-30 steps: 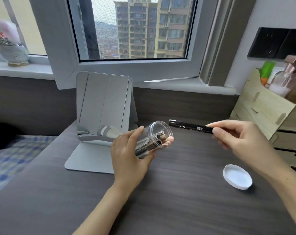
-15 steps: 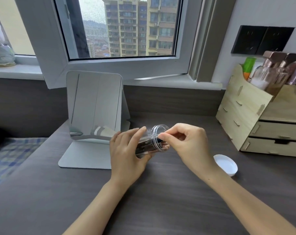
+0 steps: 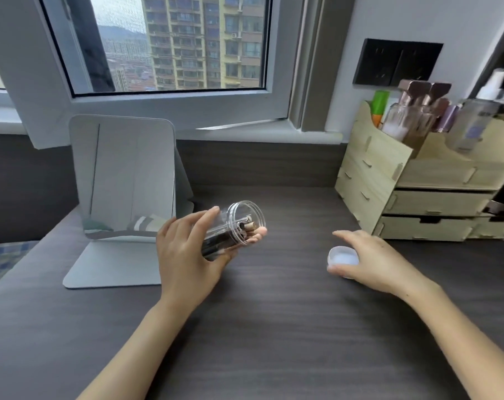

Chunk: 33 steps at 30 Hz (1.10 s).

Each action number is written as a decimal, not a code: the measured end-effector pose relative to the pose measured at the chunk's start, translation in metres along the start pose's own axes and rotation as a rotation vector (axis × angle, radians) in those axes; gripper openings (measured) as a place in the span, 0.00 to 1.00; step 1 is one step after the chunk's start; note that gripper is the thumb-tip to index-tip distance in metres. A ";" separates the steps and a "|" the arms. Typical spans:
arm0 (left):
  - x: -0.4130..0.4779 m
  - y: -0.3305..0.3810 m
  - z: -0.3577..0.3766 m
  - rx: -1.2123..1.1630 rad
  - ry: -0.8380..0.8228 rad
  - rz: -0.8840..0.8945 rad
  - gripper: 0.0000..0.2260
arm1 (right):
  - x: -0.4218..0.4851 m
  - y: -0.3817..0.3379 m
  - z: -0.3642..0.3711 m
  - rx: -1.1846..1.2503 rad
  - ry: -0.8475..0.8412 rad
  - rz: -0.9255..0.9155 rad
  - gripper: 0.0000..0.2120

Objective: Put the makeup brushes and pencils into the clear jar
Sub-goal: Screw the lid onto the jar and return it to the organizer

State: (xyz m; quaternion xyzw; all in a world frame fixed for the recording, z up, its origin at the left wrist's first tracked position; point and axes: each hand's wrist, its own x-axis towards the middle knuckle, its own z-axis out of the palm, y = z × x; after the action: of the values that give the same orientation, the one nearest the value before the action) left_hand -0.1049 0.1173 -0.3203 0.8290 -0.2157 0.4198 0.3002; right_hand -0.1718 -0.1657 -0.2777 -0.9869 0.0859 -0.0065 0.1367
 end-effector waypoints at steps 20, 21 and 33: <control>0.010 0.036 -0.015 0.043 -0.136 0.018 0.30 | -0.030 -0.076 -0.046 0.208 0.016 -0.491 0.39; 0.010 0.038 -0.017 0.037 -0.141 0.010 0.30 | -0.030 -0.080 -0.049 0.229 0.026 -0.509 0.39; 0.011 0.049 -0.049 -0.084 -0.267 0.008 0.34 | -0.034 -0.086 -0.058 0.532 -0.045 -0.585 0.29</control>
State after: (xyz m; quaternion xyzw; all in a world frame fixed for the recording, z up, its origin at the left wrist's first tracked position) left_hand -0.1562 0.1141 -0.2730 0.8632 -0.2743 0.2974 0.3018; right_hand -0.1932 -0.0943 -0.1979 -0.8997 -0.2064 -0.0454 0.3819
